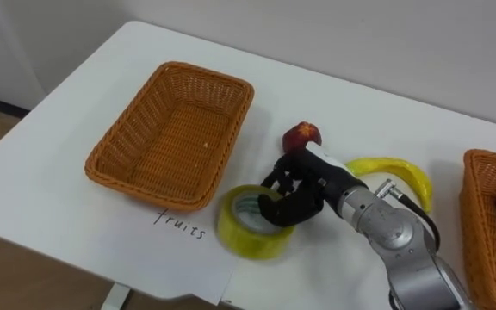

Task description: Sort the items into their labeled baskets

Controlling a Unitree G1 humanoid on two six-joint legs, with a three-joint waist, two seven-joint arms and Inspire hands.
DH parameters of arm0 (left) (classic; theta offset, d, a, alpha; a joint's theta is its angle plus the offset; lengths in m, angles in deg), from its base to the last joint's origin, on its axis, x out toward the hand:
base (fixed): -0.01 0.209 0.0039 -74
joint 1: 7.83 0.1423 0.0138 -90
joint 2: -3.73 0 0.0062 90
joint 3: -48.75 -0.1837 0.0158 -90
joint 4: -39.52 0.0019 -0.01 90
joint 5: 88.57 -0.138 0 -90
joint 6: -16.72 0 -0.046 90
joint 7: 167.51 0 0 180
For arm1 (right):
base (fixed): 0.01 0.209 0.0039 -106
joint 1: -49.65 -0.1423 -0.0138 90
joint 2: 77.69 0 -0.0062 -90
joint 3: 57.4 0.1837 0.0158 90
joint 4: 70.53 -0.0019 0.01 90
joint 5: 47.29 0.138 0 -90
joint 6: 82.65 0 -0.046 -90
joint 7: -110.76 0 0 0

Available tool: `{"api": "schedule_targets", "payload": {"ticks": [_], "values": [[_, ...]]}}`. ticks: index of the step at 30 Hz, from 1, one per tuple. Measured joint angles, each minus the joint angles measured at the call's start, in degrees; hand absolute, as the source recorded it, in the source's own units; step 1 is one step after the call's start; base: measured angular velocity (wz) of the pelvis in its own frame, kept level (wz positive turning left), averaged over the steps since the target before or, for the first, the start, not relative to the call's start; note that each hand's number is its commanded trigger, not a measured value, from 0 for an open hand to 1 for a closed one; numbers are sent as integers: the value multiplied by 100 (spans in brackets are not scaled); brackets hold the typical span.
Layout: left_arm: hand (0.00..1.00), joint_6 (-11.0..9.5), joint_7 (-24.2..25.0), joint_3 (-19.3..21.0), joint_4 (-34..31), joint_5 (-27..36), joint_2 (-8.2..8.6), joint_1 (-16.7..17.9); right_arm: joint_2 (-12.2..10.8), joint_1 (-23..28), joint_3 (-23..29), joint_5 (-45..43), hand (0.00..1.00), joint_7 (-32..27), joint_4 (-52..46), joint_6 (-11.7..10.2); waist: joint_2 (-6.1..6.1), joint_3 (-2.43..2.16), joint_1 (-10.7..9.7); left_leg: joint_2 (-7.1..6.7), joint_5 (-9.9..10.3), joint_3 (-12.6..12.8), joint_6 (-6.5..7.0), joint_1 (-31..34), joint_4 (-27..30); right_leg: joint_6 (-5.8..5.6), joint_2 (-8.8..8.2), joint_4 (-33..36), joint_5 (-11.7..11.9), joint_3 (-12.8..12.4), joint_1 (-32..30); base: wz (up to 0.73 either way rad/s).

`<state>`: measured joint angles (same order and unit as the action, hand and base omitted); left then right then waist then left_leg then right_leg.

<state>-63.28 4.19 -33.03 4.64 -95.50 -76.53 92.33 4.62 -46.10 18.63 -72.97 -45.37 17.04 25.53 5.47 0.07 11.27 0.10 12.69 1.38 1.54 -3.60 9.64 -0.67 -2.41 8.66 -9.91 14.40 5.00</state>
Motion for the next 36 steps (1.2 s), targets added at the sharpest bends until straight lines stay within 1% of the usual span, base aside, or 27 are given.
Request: {"api": "schedule_targets", "payload": {"ticks": [11,18,23,25,27,30,34,36], "values": [[0,7,-19,2,-37,-2,9,49,-11,-27,2,-289,100,160,-81,9,-2,2,-9,-1,1,-21,0,7,-33,0,10,0,0,14,-17,0],[0,1,-14,9,-112,-8,21,85,-12,-21,17,-306,100,171,-80,8,0,5,-84,-9,-2,-11,4,-14,-11,0,-9,0,0,-9,8,0],[0,-39,-28,170,30,60,35,62,-21,-1,41,-225,100,128,-92,0,25,10,-164,-19,-11,-1,18,-10,-13,-1,-24,0,0,-14,5,0],[0,-53,-67,234,107,60,43,64,-19,22,165,-230,100,129,-107,4,54,-2,-184,-23,-12,-1,20,-6,-14,-5,-25,0,2,-17,3,0],[0,-53,-126,250,120,58,43,98,31,21,395,-215,100,125,-149,6,57,-3,-224,-35,-13,11,22,-14,-12,-11,-19,0,6,-50,4,-2],[0,-57,-169,275,120,50,42,199,107,28,534,-222,100,27,-421,5,68,-11,-326,-52,-13,21,22,-25,-9,-13,-10,-1,7,-92,5,-1],[0,-78,-236,290,119,49,38,237,135,157,839,-204,100,-83,-831,-1,70,-9,-370,-40,-13,35,22,-80,-10,-14,-7,-2,8,-149,16,-5],[0,-98,-239,310,119,48,39,244,153,157,974,-163,100,-109,-834,-8,79,-3,-457,-43,-13,29,22,-80,-13,-14,-12,1,8,-148,44,0]]}}
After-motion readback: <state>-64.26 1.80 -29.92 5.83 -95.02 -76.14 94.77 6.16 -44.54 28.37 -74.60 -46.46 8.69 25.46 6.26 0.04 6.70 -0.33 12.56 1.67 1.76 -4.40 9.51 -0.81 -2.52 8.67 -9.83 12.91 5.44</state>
